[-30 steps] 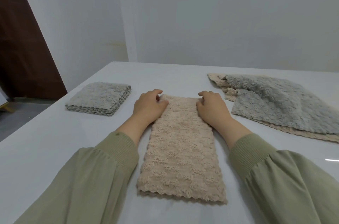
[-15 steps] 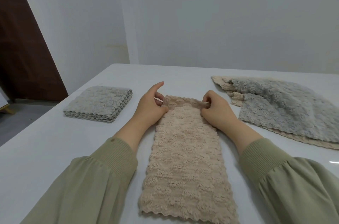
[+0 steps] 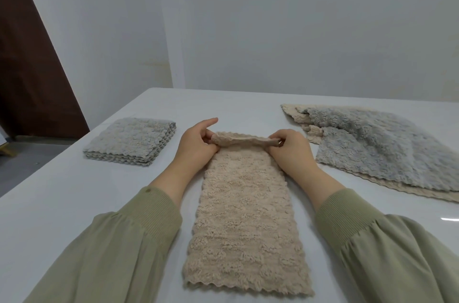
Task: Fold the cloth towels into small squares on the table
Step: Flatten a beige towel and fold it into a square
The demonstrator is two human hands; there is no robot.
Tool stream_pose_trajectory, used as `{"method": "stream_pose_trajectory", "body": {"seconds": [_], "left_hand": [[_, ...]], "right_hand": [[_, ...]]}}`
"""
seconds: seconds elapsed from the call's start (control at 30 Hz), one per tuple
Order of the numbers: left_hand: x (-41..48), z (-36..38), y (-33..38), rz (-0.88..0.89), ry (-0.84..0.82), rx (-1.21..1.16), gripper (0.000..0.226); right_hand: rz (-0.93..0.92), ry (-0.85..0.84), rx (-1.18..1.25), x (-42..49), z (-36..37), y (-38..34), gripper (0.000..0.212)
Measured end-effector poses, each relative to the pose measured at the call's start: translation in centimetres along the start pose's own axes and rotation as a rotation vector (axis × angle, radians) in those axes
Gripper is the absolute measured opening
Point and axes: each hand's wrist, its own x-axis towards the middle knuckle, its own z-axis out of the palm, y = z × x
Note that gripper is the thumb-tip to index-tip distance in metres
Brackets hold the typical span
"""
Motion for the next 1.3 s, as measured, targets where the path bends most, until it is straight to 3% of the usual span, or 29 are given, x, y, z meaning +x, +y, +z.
{"method": "stream_pose_trajectory", "body": {"seconds": [0.1,0.3,0.4,0.5,0.67,0.83,0.97,1.2,1.3], "left_hand": [[-0.1,0.2,0.2,-0.007,-0.018,-0.06,0.057],[0.1,0.4,0.3,0.032,-0.003,0.099,0.027],[0.8,0.8,-0.2,0.073,-0.076,0.335,0.029],[1.3,1.0,-0.5,0.081,-0.09,0.445,0.034],[1.6,1.2,-0.4,0.067,-0.089,0.49,0.027],[1.6,1.2,0.0,-0.031,-0.029,0.373,0.023],[2.0,1.5,-0.1,-0.061,-0.01,0.427,0.027],[2.8,1.7,-0.7,-0.093,-0.02,0.477,0.018],[2.8,1.7,-0.7,-0.09,-0.029,0.517,0.019]], "right_hand": [[0.031,0.062,0.162,-0.2,0.0,-0.1,0.017],[0.077,0.019,0.111,0.4,0.3,0.1,0.011],[0.071,-0.018,-0.023,0.8,0.5,0.2,0.014],[0.025,0.04,-0.004,0.9,0.3,-0.1,0.009],[0.07,0.086,0.264,0.5,0.1,-0.7,0.004],[0.155,0.078,0.246,1.1,0.3,-0.4,0.014],[0.151,0.08,0.123,1.2,0.5,-0.2,0.023],[0.099,-0.011,-0.281,1.4,0.8,0.0,0.009],[0.106,-0.073,-0.374,1.7,0.4,0.0,0.022]]}}
